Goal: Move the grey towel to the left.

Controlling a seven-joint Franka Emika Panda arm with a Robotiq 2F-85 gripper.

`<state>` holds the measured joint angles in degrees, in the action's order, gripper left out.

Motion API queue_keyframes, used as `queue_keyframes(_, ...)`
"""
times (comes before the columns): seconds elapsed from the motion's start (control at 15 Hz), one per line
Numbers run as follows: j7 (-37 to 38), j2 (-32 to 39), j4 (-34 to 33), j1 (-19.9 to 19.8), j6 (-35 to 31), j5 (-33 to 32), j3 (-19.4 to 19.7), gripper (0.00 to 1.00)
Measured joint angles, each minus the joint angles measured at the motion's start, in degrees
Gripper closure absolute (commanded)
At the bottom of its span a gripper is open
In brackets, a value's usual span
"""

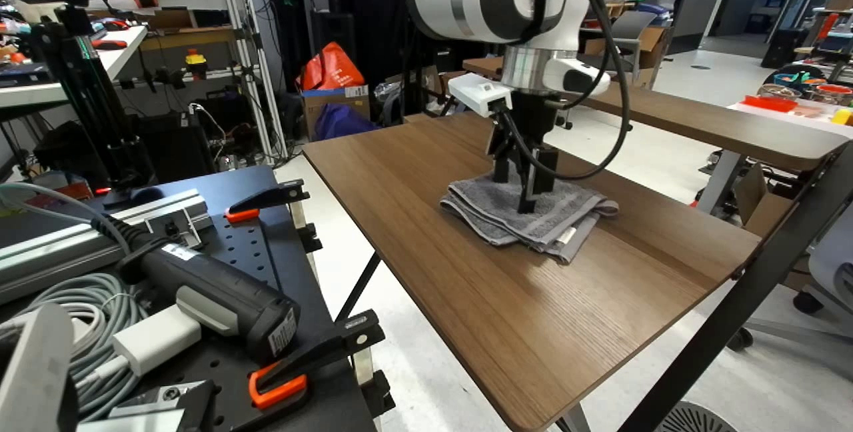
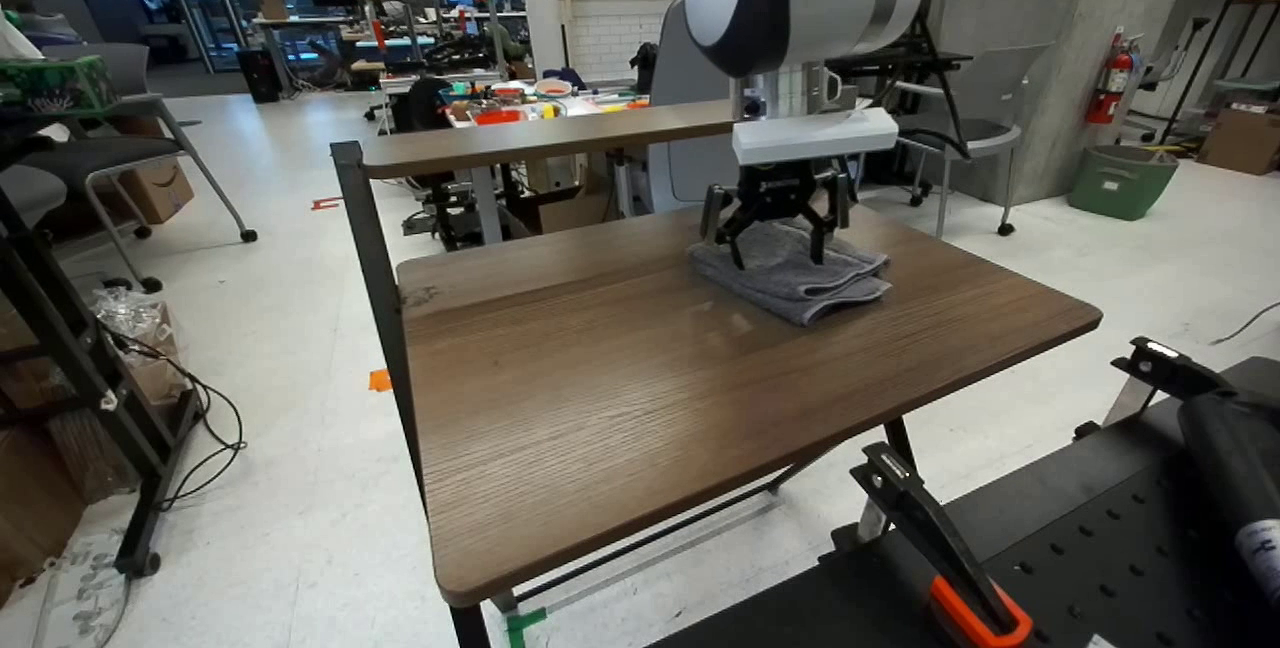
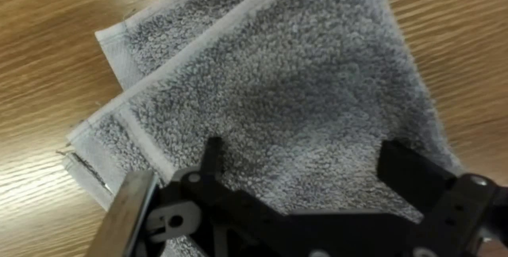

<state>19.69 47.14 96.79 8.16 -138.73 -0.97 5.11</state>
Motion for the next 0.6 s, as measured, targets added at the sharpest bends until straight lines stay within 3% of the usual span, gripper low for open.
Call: queue_keyframes(0.6, 0.04, 1.57, -4.09, 8.23, 0.60, -1.36, -1.45, 0.00)
